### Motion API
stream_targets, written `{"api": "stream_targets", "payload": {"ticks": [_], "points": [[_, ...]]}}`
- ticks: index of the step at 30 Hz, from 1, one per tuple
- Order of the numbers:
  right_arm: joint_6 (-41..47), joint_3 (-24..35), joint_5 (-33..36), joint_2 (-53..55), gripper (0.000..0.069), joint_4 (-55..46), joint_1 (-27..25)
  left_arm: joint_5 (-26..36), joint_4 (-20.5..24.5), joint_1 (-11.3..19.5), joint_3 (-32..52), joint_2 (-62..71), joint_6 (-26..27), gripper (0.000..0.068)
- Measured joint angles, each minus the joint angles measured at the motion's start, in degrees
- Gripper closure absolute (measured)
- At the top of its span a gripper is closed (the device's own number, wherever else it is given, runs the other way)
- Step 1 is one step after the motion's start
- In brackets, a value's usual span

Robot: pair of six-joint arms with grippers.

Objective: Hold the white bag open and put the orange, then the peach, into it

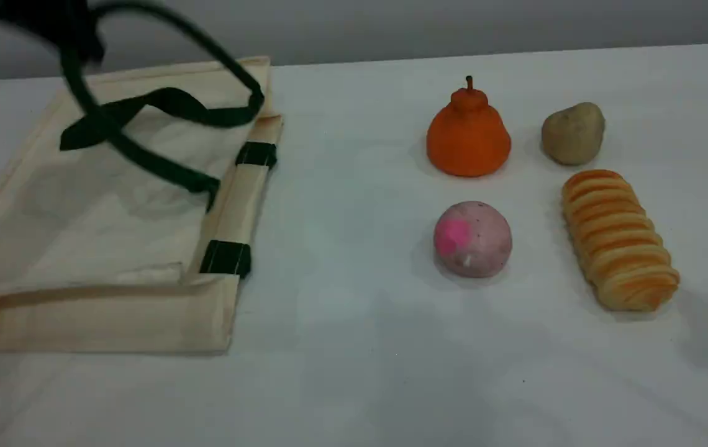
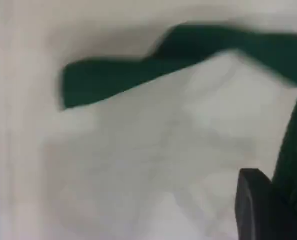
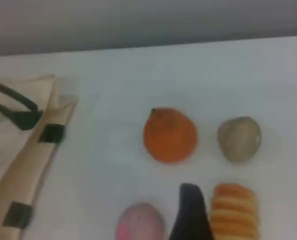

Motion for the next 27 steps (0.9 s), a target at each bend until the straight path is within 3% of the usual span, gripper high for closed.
{"api": "stream_targets", "payload": {"ticks": [10,15,19,27], "points": [[-7.17,0.00,1.34,2.19,0.0213,9.54,0.00,10.88,-1.05,-5.89,-8.43,-10.72,3.72,0.0617],[-11.59,0.00,1.45,6.27,0.0213,14.45,0.00,13.04,-1.22,-8.69,-9.19,-14.56,5.15,0.0617],[-16.56,0.00,1.77,9.23,0.0213,20.21,0.05,14.15,-0.84,-9.23,-11.20,-15.29,5.20,0.0617],[-30.89,0.00,1.71,15.45,0.0213,35.42,0.05,18.08,6.88,-9.23,-15.76,-15.23,3.56,0.0617]]}}
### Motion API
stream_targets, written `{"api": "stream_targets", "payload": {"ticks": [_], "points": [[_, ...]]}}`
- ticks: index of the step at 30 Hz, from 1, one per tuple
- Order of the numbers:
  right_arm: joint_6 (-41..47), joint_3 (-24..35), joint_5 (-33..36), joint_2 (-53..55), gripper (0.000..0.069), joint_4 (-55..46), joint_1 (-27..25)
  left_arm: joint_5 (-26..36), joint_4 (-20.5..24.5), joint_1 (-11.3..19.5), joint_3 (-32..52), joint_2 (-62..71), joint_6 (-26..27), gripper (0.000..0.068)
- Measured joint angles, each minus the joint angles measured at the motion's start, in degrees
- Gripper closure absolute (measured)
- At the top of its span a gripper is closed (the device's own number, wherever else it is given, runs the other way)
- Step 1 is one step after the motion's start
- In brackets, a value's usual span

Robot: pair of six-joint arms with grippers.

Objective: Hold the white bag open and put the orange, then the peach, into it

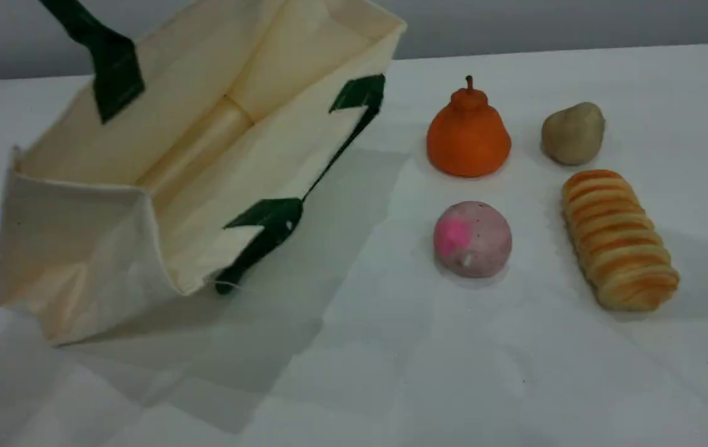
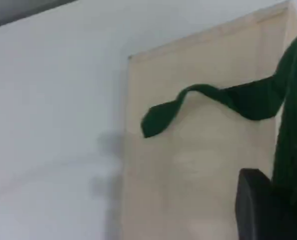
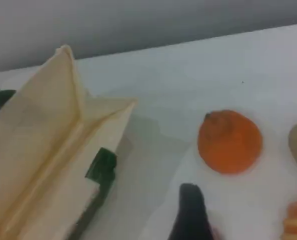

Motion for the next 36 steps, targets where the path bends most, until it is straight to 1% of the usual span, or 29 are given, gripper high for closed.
{"api": "stream_targets", "payload": {"ticks": [3,5,7,10,12,14,16,20,23,30,36], "points": [[-6.14,0.00,0.26,3.66,0.0213,6.23,0.00,1.42,0.00,0.00,-2.43,0.00,0.12,0.0617],[-9.86,0.00,0.63,6.35,0.0213,10.14,0.00,2.71,-0.12,0.00,-3.80,0.00,1.36,0.0617],[-13.70,-0.06,1.49,8.83,0.0213,14.11,0.00,2.90,-0.61,0.00,-4.27,-0.06,1.54,0.0617],[-19.33,-0.49,2.45,12.30,0.0213,17.13,0.00,3.13,-1.40,-0.09,-4.27,0.11,2.90,0.0617],[-21.07,-1.09,2.77,14.26,0.0213,17.31,0.00,3.13,-2.57,-0.86,-4.27,0.11,4.21,0.0617],[-21.29,-2.03,3.02,15.77,0.0213,17.26,0.00,3.60,-2.64,-1.48,-4.27,0.11,4.56,0.0617],[-21.29,-3.11,3.51,17.35,0.0213,17.26,0.00,3.78,-1.55,-1.78,-4.27,0.11,4.56,0.0617],[-21.29,-5.43,5.62,20.28,0.0213,17.17,0.06,3.91,-1.47,-1.88,-4.27,0.11,4.56,0.0617],[-21.29,-5.73,5.67,21.66,0.0213,17.02,0.06,3.91,0.00,-1.88,-4.21,0.11,4.34,0.0617],[-21.23,-6.45,6.79,24.07,0.0213,17.02,0.06,3.91,-0.28,-1.88,-4.21,0.12,4.26,0.0617],[-21.19,-9.20,7.43,26.95,0.0213,17.02,0.27,3.91,-0.59,-1.88,-4.15,0.12,4.21,0.0617]]}}
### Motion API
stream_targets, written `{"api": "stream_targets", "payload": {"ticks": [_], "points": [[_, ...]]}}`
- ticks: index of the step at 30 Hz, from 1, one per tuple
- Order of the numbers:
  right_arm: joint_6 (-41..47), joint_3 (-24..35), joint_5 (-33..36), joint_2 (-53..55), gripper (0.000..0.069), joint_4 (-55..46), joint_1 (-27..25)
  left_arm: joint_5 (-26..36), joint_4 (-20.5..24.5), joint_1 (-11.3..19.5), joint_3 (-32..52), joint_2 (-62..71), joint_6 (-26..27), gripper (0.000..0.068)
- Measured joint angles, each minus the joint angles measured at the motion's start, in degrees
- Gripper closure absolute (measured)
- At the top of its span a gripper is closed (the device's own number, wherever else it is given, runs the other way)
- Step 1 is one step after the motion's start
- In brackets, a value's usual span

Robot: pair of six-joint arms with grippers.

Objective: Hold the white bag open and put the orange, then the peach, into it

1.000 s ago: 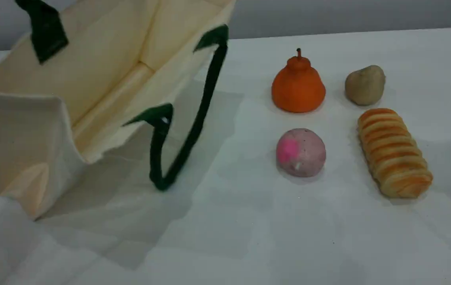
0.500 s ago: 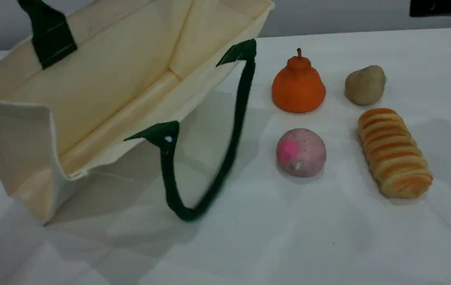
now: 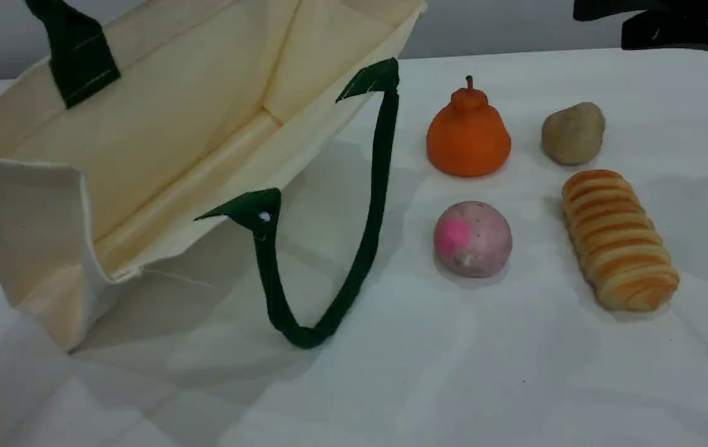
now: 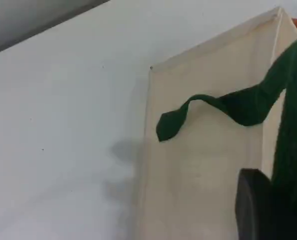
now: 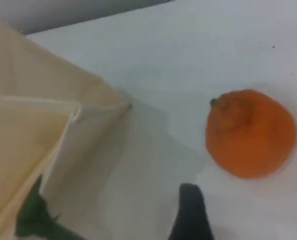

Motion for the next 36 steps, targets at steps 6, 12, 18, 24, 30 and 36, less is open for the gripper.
{"api": "stream_targets", "payload": {"ticks": [6,12,18,24,30,36], "points": [[0.00,-3.93,-2.20,3.89,0.0213,0.05,3.87,0.00,-0.13,0.00,0.00,0.04,0.00,0.0617],[0.00,-9.12,-6.93,8.78,0.0213,0.21,7.60,0.00,-0.13,0.00,0.00,0.04,-0.01,0.0617],[-0.06,-14.55,-10.00,14.64,0.0213,0.15,9.06,0.00,-0.16,0.00,0.00,0.04,-0.06,0.0617],[-0.06,-17.81,-8.70,18.86,0.0213,0.16,9.12,0.00,-0.31,0.00,0.00,0.04,-0.06,0.0617],[-0.06,-19.93,-9.38,21.97,0.0213,-0.02,12.14,0.00,-0.31,0.00,0.00,0.04,-0.06,0.0617],[-0.06,-21.50,-16.46,23.94,0.0213,0.09,14.74,0.00,-0.31,0.00,0.00,0.04,-0.25,0.0617]]}}
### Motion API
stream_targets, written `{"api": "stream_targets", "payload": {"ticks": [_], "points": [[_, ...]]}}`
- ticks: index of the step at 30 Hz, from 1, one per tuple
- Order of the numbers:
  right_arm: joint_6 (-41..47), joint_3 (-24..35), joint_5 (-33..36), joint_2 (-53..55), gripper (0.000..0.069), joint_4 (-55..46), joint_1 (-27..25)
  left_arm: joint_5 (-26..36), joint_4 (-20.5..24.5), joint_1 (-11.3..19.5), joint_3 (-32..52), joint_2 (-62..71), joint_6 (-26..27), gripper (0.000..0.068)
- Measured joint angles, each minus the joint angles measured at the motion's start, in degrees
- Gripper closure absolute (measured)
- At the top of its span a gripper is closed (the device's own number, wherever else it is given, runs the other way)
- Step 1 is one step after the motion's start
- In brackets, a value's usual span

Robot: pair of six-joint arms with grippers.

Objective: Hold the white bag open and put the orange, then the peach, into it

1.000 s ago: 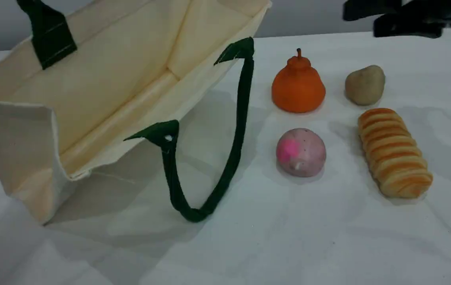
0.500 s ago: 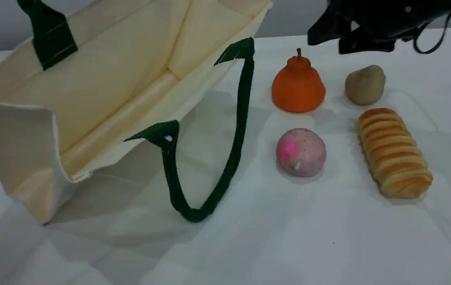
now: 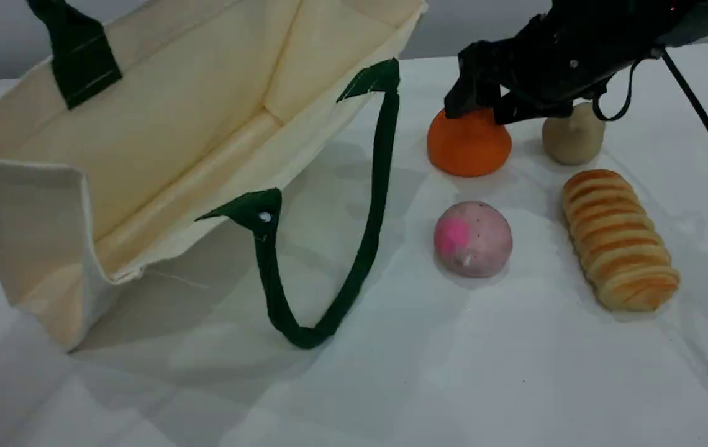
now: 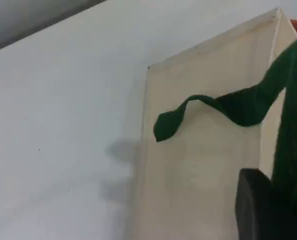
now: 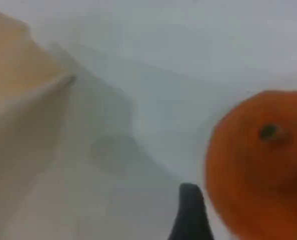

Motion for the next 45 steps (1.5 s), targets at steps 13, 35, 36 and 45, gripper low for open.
{"api": "stream_targets", "payload": {"ticks": [13,35,36,45], "points": [[-0.02,-0.66,0.08,3.33,0.0465,0.05,-0.06,0.00,0.00,0.00,0.00,0.00,0.00,0.0617],[21.09,-0.50,9.22,-18.96,0.0673,-30.05,-10.79,0.00,-1.17,0.00,0.00,0.00,0.00,0.0617],[23.15,-0.50,10.95,-20.33,0.0673,-32.13,-10.84,0.00,-1.17,0.00,0.00,0.00,0.00,0.0617],[31.61,-0.55,31.20,-27.61,0.0673,-40.07,-6.14,0.00,-1.02,0.00,0.00,0.00,0.00,0.0617]]}}
